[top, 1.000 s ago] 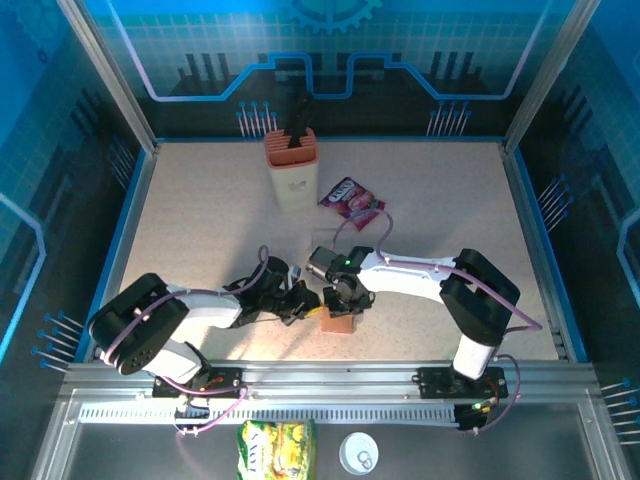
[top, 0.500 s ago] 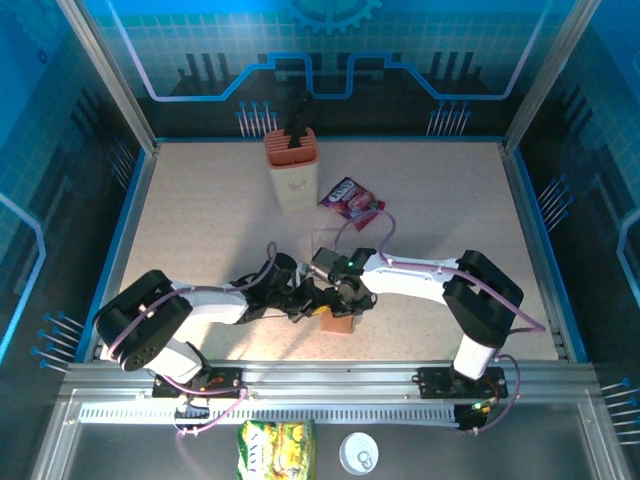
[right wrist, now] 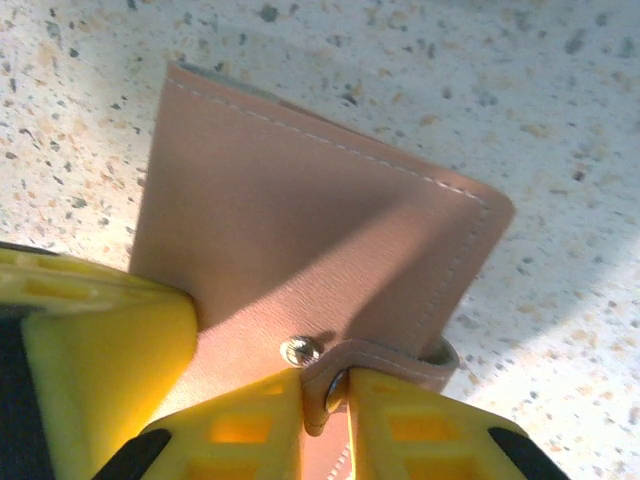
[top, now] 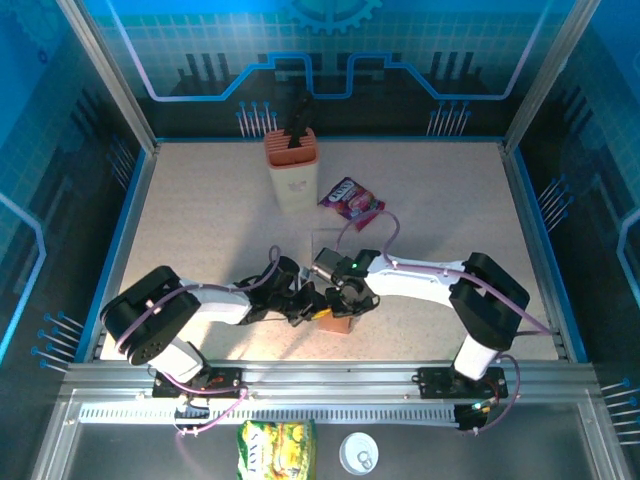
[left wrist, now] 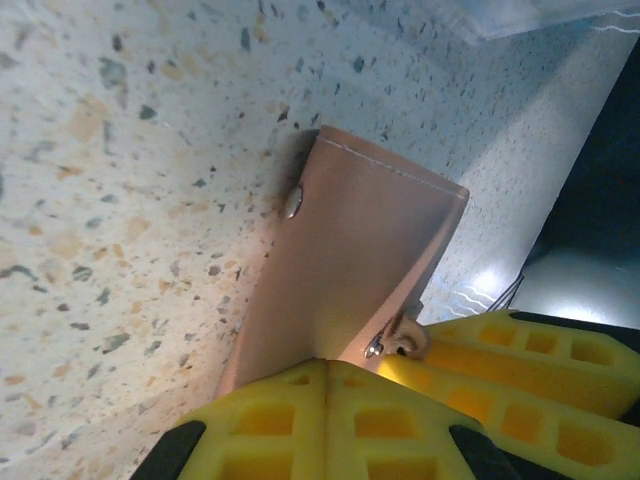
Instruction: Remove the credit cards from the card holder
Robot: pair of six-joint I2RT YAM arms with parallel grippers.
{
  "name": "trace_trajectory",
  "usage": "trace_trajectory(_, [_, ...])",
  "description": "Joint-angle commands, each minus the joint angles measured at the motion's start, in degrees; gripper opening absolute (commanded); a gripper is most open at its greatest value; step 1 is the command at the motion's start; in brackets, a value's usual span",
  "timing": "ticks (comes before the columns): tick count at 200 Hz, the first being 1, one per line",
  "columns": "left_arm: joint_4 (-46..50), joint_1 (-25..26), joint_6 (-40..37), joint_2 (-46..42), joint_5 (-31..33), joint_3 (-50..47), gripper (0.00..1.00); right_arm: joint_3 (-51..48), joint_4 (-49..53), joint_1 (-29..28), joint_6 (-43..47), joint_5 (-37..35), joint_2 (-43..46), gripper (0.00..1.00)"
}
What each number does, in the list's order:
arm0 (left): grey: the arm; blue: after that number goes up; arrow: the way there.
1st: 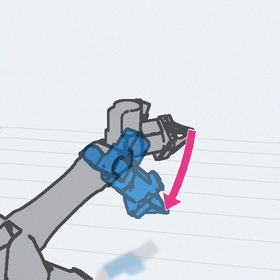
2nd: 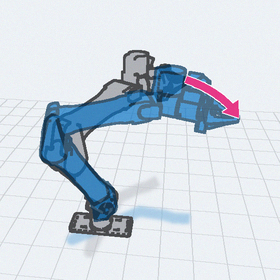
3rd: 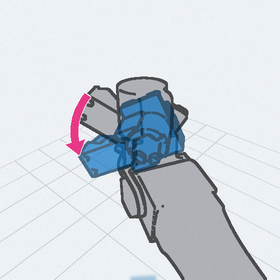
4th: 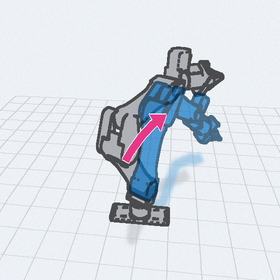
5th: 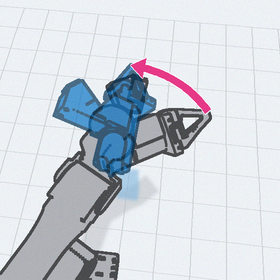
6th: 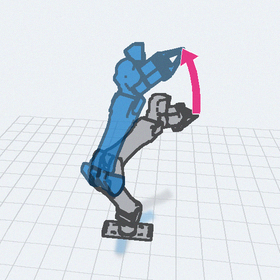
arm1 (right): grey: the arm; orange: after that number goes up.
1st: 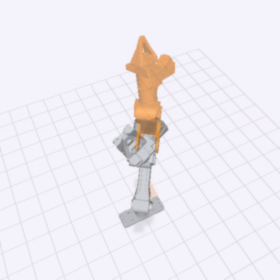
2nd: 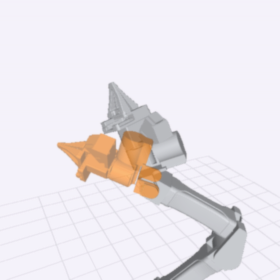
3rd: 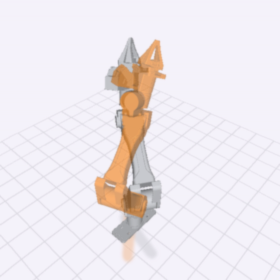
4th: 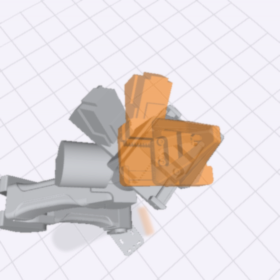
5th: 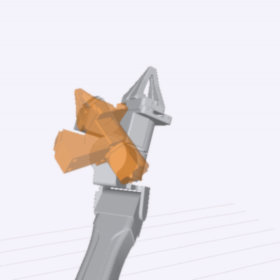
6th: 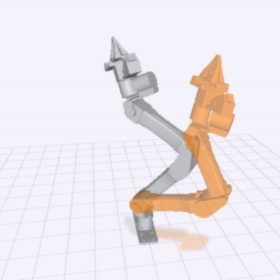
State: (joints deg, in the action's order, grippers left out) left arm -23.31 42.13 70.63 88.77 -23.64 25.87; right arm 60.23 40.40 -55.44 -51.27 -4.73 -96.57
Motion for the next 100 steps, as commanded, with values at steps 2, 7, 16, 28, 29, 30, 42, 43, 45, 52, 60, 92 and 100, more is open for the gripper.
trace_trajectory(2, [3.2,-0.1,1.0,-0.3,0.9,-1.5,0.0,-1.0,4.3,-0.4,-1.1,-2.9,3.7,0.21])
trace_trajectory(7, [3.3,-0.2,0.9,-0.4,0.9,-1.4,0.0,-1.0,4.7,-0.3,-1.1,-3.2,4.3,0.22])
trace_trajectory(16, [3.6,-0.2,0.9,-0.7,0.9,-1.3,0.0,-1.3,5.3,-0.1,-1.1,-3.4,5.2,0.23])
trace_trajectory(28, [3.9,-0.2,0.8,-0.9,0.9,-1.1,0.0,-1.7,5.7,0.3,-1.1,-3.4,6.1,0.24])
trace_trajectory(29, [4.0,-0.2,0.8,-0.8,0.9,-1.0,0.0,-1.7,5.8,0.3,-1.1,-3.4,6.2,0.24])
trace_trajectory(30, [4.0,-0.2,0.8,-0.9,0.9,-1.1,0.0,-1.8,5.8,0.4,-1.1,-3.4,6.3,0.24])
trace_trajectory(42, [4.3,-0.2,0.6,-1.0,0.6,-0.8,0.0,-2.5,5.6,0.8,-1.2,-3.3,7.0,0.24])
trace_trajectory(43, [4.3,-0.2,0.6,-1.0,0.6,-0.8,0.0,-2.5,5.5,0.9,-1.2,-3.2,7.0,0.24])
trace_trajectory(45, [4.3,-0.2,0.6,-1.0,0.5,-0.7,0.0,-2.7,5.4,1.0,-1.2,-3.2,7.1,0.24])
trace_trajectory(52, [4.4,-0.2,0.6,-1.0,0.3,-0.6,0.0,-3.1,5.1,1.2,-1.2,-2.9,7.2,0.25])
trace_trajectory(60, [4.4,-0.2,0.6,-1.0,0.0,-0.5,0.0,-3.6,4.6,1.5,-1.2,-2.4,7.3,0.25])
trace_trajectory(92, [5.4,-0.2,0.6,-1.8,0.1,-0.5,0.0,-5.2,2.0,2.2,-1.8,0.1,6.7,0.26])
trace_trajectory(100, [5.7,-0.2,0.6,-2.0,0.2,-0.3,0.0,-5.2,1.6,2.2,-1.9,0.3,6.6,0.27])
